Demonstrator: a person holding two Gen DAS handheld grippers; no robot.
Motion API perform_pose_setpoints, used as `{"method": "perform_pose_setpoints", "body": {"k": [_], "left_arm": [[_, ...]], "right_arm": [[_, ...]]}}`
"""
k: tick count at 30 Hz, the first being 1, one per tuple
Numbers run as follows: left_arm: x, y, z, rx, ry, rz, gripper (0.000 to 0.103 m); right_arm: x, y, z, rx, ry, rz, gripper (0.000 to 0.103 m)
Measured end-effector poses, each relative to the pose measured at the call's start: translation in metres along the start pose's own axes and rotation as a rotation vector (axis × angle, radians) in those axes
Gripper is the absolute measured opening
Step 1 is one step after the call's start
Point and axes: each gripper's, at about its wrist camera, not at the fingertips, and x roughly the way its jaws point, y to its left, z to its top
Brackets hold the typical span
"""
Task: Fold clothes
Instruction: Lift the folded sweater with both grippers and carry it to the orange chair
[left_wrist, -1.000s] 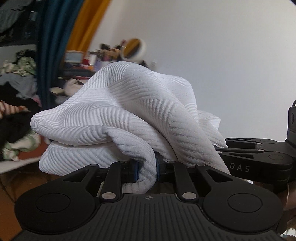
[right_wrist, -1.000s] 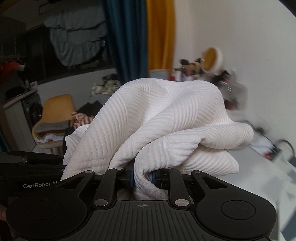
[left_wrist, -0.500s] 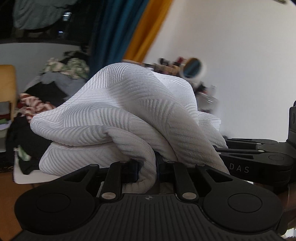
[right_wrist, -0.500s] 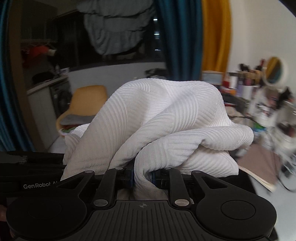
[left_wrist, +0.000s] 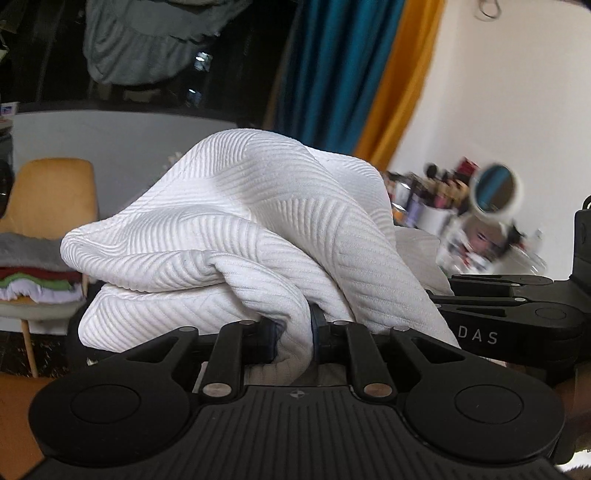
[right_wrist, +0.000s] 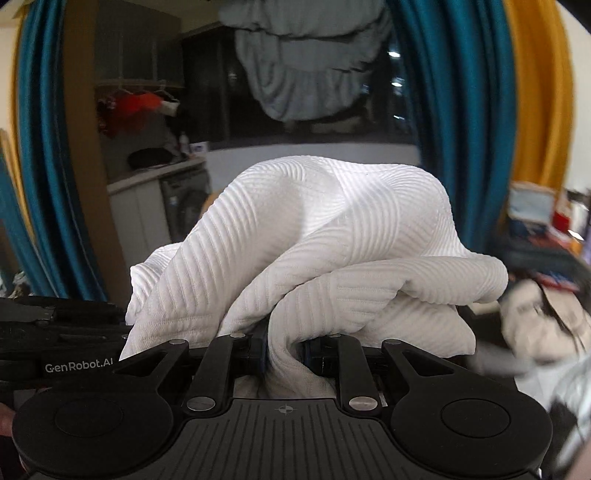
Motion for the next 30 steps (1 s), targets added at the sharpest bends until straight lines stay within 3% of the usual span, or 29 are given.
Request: {"method": "perform_pose_setpoints", "body": {"k": [5,11,19,24,30], "left_arm": [[0.022,0.036,0.02,-0.021,-0.009,0.074,0.015],[0.04,0.105,0.033,-0.073,-0.001,0.143,0.015],[0.045,0.254,0.057,-0.094,-0.002,0.142,0.015],[0.048,0.359,0.089,-0.091,0.047,0.115,0.015],[0.065,0.447,0.115,-0.074,0.093,0.087,0.015]], "right_arm": [[0.06,-0.005,0.029,-0.016,0.007,0.067,0.017],[0.142,0.022,0.059,-0.044,0.047,0.136,0.017],[0.272,0.121,0.097,-0.062,0.064,0.126,0.017],[0.361,0.19,0.13,-0.023,0.101,0.105,0.017],[0.441,0.241,0.153,0.007,0.135,0.07,0.017]]}}
